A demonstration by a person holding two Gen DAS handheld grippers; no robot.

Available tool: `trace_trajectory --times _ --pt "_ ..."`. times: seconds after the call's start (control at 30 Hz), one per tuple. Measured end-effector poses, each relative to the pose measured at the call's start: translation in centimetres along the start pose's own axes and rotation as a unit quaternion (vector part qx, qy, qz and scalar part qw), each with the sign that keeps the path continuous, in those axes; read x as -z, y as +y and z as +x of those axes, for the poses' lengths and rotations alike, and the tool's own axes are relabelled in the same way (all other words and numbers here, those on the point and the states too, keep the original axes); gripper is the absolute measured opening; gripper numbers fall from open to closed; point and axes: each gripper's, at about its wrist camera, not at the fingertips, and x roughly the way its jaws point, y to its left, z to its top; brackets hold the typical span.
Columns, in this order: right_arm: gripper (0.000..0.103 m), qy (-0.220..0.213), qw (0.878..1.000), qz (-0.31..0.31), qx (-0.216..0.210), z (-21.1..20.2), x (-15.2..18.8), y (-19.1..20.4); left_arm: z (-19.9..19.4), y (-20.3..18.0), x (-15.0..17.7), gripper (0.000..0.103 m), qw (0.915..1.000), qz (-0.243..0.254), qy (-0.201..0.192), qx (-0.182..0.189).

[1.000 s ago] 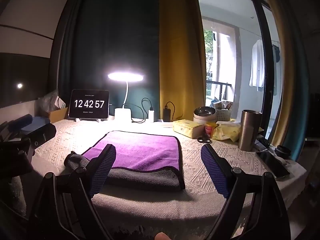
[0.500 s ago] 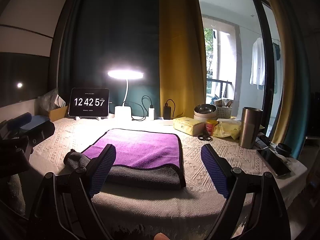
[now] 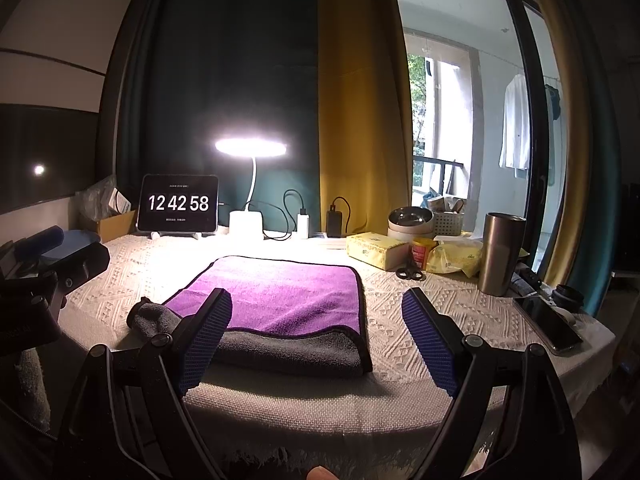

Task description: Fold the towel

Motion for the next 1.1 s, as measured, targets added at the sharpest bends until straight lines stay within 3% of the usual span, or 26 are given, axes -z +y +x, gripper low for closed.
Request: trace_trajectory --times 1.1 --pt "0.089 0.005 1.0 0.003 0.0 0.19 0.63 -0.12 0.4 0.11 0.4 0.102 1.0 -0.001 0.007 -0.002"
